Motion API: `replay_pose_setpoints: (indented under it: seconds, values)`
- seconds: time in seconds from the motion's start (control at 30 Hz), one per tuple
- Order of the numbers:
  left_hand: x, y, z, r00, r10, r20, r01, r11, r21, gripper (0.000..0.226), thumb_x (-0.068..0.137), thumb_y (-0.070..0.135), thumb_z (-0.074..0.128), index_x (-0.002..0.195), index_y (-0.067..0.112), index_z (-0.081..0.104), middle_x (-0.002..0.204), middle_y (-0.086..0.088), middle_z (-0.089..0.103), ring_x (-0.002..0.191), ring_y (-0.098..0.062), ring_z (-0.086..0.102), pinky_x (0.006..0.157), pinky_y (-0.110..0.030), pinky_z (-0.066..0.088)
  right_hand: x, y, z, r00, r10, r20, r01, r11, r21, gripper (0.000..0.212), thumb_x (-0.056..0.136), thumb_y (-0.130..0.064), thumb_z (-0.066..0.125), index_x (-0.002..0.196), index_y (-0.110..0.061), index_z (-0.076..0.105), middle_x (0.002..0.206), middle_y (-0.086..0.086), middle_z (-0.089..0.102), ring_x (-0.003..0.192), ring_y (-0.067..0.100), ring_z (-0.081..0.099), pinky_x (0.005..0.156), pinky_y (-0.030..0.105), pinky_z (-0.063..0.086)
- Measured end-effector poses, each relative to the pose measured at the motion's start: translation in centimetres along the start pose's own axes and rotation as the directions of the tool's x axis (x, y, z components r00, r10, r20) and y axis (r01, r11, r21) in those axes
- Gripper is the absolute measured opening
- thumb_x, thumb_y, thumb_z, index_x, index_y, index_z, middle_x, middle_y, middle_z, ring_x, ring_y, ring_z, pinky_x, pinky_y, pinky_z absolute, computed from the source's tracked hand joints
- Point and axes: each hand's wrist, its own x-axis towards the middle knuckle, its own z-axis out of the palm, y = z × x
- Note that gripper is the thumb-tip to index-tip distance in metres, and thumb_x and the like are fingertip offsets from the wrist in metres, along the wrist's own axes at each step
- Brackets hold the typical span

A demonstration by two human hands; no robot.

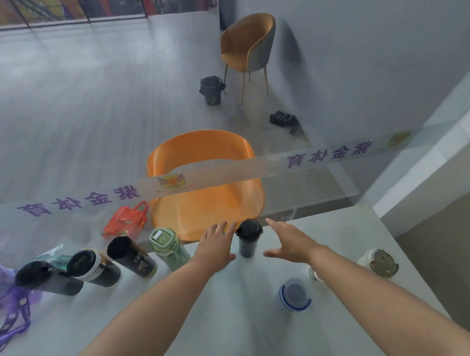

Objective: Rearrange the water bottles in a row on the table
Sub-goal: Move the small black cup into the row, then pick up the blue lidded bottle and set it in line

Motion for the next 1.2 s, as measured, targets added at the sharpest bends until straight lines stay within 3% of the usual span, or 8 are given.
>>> replay_pose_setpoints:
  seconds: [0.23, 0.43, 0.57, 0.83, 1.03, 1.2]
  values:
    - [-1.5, 2.7, 0.1, 0.99, 0.137, -0.04, -0.137, 0.99, -0.006, 0.086, 0.089, 0.04, 0.065, 0.154, 0.019, 0.013, 0.156, -0.008, 0.023, 0.141, -0.031, 0.021, 0.115, -0.044, 0.025, -7.6, 0.2, 3.5, 0.992, 0.106, 0.075, -0.103, 0.994, -0.034, 0.09, 0.082, -0.055, 0.072, 0.155, -0.024, 0.03, 0.158, 0.003, 0.032, 0.146, 0.024, 0.029, 0.119, 0.036, 0.026]
    - [-2.2, 4.0, -0.3, 0.991, 0.128, -0.036, -0.129, 0.991, -0.026, 0.085, 0.089, 0.04, 0.066, 0.154, 0.019, 0.015, 0.156, -0.007, 0.025, 0.141, -0.032, 0.023, 0.114, -0.045, 0.029, -9.9, 1.6, 6.9, 0.976, 0.132, 0.175, -0.118, 0.989, -0.088, 0.08, 0.078, -0.027, 0.074, 0.148, -0.032, 0.034, 0.141, 0.006, 0.041, 0.129, 0.03, 0.047, 0.103, 0.035, 0.041]
    - [-1.2, 4.4, -1.0, 0.993, 0.113, -0.024, -0.114, 0.993, -0.031, 0.077, 0.088, 0.038, 0.066, 0.15, 0.022, 0.024, 0.155, -0.007, 0.026, 0.138, -0.033, 0.026, 0.111, -0.047, 0.033, -8.1, 2.1, 5.5, 0.982, 0.093, 0.167, -0.082, 0.994, -0.076, 0.076, 0.078, -0.027, 0.071, 0.145, -0.035, 0.034, 0.136, 0.006, 0.041, 0.127, 0.032, 0.047, 0.1, 0.039, 0.044]
    - [3.6, 7.4, -1.1, 0.981, -0.175, 0.081, 0.188, 0.963, -0.195, 0.077, 0.089, 0.031, 0.066, 0.151, 0.033, 0.022, 0.158, -0.012, 0.017, 0.137, -0.042, 0.027, 0.108, -0.049, 0.037, -1.1, 5.3, -0.5, 0.995, -0.025, 0.093, 0.037, 0.992, -0.122, 0.08, 0.083, -0.026, 0.07, 0.151, -0.03, 0.029, 0.139, 0.01, 0.039, 0.128, 0.033, 0.044, 0.101, 0.04, 0.046]
    - [5.9, 9.0, 0.1, 0.938, -0.33, 0.103, 0.346, 0.895, -0.281, 0.067, 0.088, 0.024, 0.065, 0.146, 0.034, 0.033, 0.136, -0.012, 0.041, 0.119, -0.036, 0.043, 0.1, -0.043, 0.044, 3.1, 8.2, -2.0, 0.99, -0.096, 0.102, 0.107, 0.988, -0.108, 0.08, 0.081, -0.029, 0.072, 0.15, -0.029, 0.031, 0.136, 0.01, 0.041, 0.124, 0.034, 0.047, 0.099, 0.041, 0.047]
    - [5.9, 9.2, 0.4, 0.93, -0.352, 0.102, 0.365, 0.862, -0.352, 0.066, 0.085, 0.021, 0.071, 0.143, 0.029, 0.04, 0.128, -0.011, 0.046, 0.117, -0.034, 0.05, 0.1, -0.04, 0.045, 4.7, 8.9, -2.5, 0.983, -0.124, 0.138, 0.136, 0.988, -0.08, 0.082, 0.083, -0.033, 0.072, 0.152, -0.032, 0.029, 0.138, 0.009, 0.04, 0.126, 0.033, 0.045, 0.103, 0.041, 0.044]
